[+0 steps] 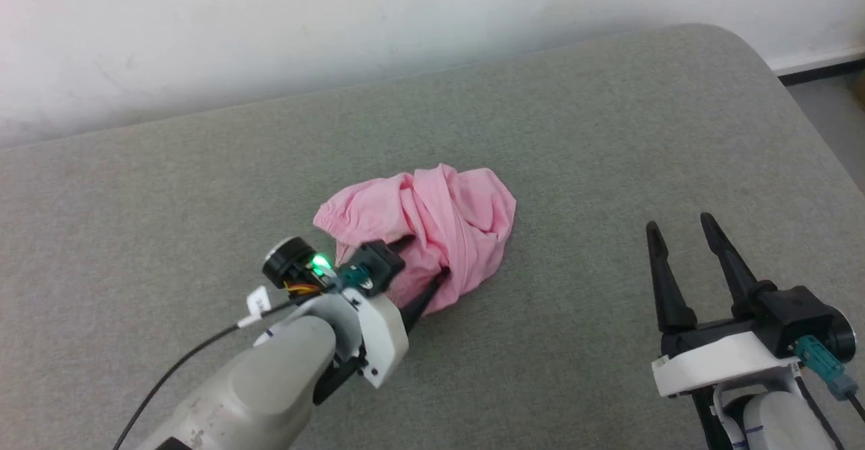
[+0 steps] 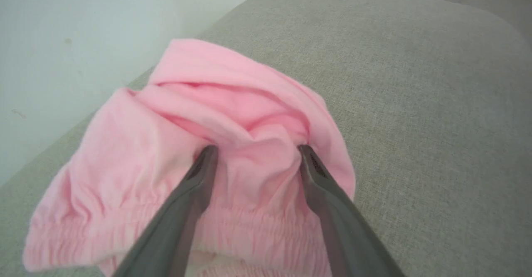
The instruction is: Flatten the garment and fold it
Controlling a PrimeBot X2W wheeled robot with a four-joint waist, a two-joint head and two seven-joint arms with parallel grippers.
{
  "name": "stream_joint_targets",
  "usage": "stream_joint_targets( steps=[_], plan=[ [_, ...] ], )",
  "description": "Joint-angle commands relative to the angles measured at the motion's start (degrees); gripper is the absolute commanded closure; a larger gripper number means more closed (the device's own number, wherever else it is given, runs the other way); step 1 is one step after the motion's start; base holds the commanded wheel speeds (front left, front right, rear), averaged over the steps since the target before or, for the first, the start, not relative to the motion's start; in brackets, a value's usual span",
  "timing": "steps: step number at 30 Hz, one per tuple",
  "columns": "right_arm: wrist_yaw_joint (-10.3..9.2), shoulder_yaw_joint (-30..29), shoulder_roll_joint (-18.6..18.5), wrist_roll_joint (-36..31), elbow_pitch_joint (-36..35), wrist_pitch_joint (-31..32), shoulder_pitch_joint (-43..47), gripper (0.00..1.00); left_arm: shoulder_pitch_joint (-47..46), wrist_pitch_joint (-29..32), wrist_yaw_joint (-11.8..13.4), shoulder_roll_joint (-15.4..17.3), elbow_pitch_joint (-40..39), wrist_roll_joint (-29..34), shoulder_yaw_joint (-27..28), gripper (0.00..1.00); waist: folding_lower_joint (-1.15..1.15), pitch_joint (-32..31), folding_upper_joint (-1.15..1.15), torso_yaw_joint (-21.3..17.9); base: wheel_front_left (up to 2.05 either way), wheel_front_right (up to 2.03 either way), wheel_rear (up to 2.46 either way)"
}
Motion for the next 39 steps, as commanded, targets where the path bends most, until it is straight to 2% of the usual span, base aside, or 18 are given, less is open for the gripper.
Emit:
stream_joint_targets(
  steps=[1, 4, 7, 13, 16, 20, 24, 31, 35, 39],
  plan=[
    [-0.05, -0.2, 0.1, -0.1, 0.2, -0.3, 0.5, 0.0, 0.0, -0.7, -0.1, 0.1, 0.3, -0.8, 0.8, 0.0, 0.0, -1.6, 0.0, 1.8, 0.0, 0.0, 0.0],
    [-0.05, -0.8, 0.1, -0.8, 0.4, -0.3, 0.9, 0.0, 0.5, -1.8, 0.8, 0.1, -0.6, -2.5, 3.6, 0.0, 0.0, -3.4, 0.0, 4.1, 0.0, 0.0, 0.0],
    [-0.05, -1.0, 0.1, -1.6, 0.6, -0.3, 1.6, 0.0, 1.9, -2.3, 2.8, 0.8, -3.6, -4.4, 7.7, 0.0, 0.0, -5.3, 0.0, 6.3, 0.0, 0.0, 0.0],
    [-0.05, -1.9, 0.1, -1.8, 0.6, -0.1, 3.4, 0.0, 9.4, -2.4, 8.5, 3.8, -17.2, -5.7, 20.5, 0.0, 0.0, -7.9, 0.0, 10.3, 0.0, 0.0, 0.0],
    [-0.05, -1.5, 0.1, -0.9, 0.9, -0.1, 4.5, 0.0, 15.8, -2.4, 10.5, 4.0, -23.8, -5.0, 26.2, 0.0, 0.0, -8.8, 0.0, 11.6, 0.0, 0.0, 0.0],
    [-0.05, -1.5, 0.1, -0.9, 1.3, -0.1, 6.1, 0.0, 25.5, -2.4, 12.8, 2.3, -30.9, -3.1, 32.5, 0.0, 0.0, -9.7, 0.0, 12.6, 0.0, 0.0, 0.0],
    [-0.05, -1.1, 0.1, -0.5, 0.6, -0.2, 7.3, 0.0, 33.9, -2.4, 14.6, -1.4, -36.3, 0.6, 38.5, 0.0, 0.0, -10.0, 0.0, 13.3, 0.0, 0.0, 0.0],
    [-0.05, 0.5, 0.1, -0.4, -1.4, -0.3, 8.7, 0.0, 43.5, -2.4, 13.5, -6.8, -39.4, 9.3, 43.4, 0.0, 0.0, -10.2, 0.0, 13.5, 0.0, 0.0, 0.0],
    [-0.05, 0.4, 0.1, -0.4, -2.1, -0.3, 8.7, 0.0, 44.6, -2.4, 11.4, -8.4, -38.6, 12.1, 44.5, 0.0, 0.0, -9.8, 0.0, 13.8, 0.0, 0.0, 0.0],
    [-0.05, 0.6, 0.1, -0.6, -2.2, -0.3, 8.4, 0.0, 44.5, -2.4, 8.3, -8.1, -36.1, 14.2, 44.0, 0.0, 0.0, -9.2, 0.0, 13.6, 0.0, 0.0, 0.0]
  ],
)
